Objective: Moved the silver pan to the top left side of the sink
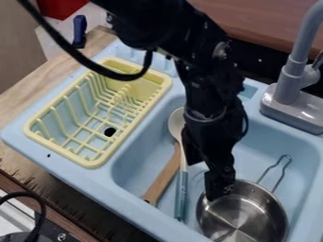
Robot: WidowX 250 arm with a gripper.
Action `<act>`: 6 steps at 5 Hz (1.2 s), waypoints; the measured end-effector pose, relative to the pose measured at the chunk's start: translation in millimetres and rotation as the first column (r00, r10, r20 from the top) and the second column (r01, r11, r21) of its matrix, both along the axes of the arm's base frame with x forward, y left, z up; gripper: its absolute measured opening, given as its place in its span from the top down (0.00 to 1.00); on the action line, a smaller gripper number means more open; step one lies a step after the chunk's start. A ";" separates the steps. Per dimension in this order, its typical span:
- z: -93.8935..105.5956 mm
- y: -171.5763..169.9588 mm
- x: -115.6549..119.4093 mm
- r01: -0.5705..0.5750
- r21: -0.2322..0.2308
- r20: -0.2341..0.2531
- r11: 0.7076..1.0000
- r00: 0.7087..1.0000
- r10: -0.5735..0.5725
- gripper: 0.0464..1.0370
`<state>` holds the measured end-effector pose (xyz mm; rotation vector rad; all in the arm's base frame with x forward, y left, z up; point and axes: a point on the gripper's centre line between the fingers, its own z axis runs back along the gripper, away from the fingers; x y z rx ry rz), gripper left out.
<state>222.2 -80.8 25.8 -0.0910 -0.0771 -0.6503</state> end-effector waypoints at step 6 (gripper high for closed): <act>-19.4 -11.7 -1.0 0.007 0.018 -0.002 1.000 1.000 -0.006 0.98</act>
